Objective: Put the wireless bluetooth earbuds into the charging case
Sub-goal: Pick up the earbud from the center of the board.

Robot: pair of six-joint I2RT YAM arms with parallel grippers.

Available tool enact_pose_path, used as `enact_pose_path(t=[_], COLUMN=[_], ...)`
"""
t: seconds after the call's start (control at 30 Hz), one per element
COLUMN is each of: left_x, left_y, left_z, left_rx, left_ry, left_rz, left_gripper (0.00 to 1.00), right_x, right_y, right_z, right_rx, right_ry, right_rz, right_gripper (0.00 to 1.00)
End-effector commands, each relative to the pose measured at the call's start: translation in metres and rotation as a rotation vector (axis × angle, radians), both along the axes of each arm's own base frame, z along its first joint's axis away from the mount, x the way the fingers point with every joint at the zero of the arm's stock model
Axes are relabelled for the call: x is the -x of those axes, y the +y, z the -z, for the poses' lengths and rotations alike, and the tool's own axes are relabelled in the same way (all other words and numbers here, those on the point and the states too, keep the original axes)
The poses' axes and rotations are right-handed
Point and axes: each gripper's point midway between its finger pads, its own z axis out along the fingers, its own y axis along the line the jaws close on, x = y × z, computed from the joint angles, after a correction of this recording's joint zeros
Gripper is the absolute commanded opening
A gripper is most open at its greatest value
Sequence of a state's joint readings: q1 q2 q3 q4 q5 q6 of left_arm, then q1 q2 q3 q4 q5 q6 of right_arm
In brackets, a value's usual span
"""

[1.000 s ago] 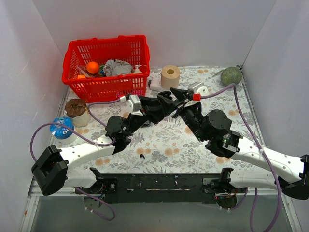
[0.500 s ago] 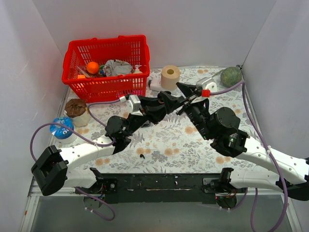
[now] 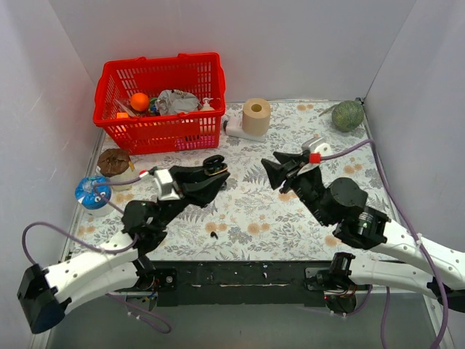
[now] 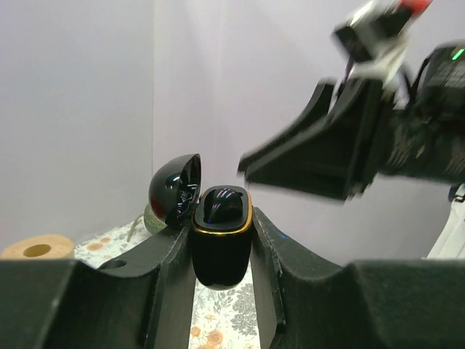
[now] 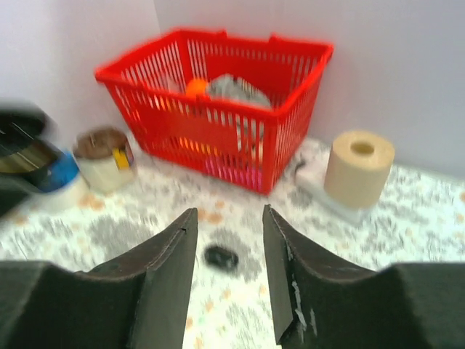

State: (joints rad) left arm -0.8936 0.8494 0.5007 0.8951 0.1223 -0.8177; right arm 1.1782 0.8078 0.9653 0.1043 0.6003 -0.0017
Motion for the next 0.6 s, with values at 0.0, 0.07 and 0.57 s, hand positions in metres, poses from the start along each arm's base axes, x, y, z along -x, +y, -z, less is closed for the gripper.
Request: enact_pose_path(t=[0.0, 0.07, 0.57], left_x=[0.012, 0.016, 0.042], left_y=[0.042, 0.052, 0.114], left_z=[0.010, 0.022, 0.002], left_rx=[-0.022, -0.044, 0.058], left_ry=[0.031, 0.071, 0.112], left_rz=[-0.095, -0.111, -0.187], left_gripper=[0.00, 0.00, 0.00], right_x=[0.005, 0.014, 0.073], right_y=[0.015, 0.038, 0.142], right_z=[0.096, 0.141, 0.321], right_rx=[0.148, 0.232, 0.621], right_ry=[0.190, 0.285, 0.799], right_rz=[-0.039, -0.126, -0.375], right_gripper=[0.50, 0.55, 0.66])
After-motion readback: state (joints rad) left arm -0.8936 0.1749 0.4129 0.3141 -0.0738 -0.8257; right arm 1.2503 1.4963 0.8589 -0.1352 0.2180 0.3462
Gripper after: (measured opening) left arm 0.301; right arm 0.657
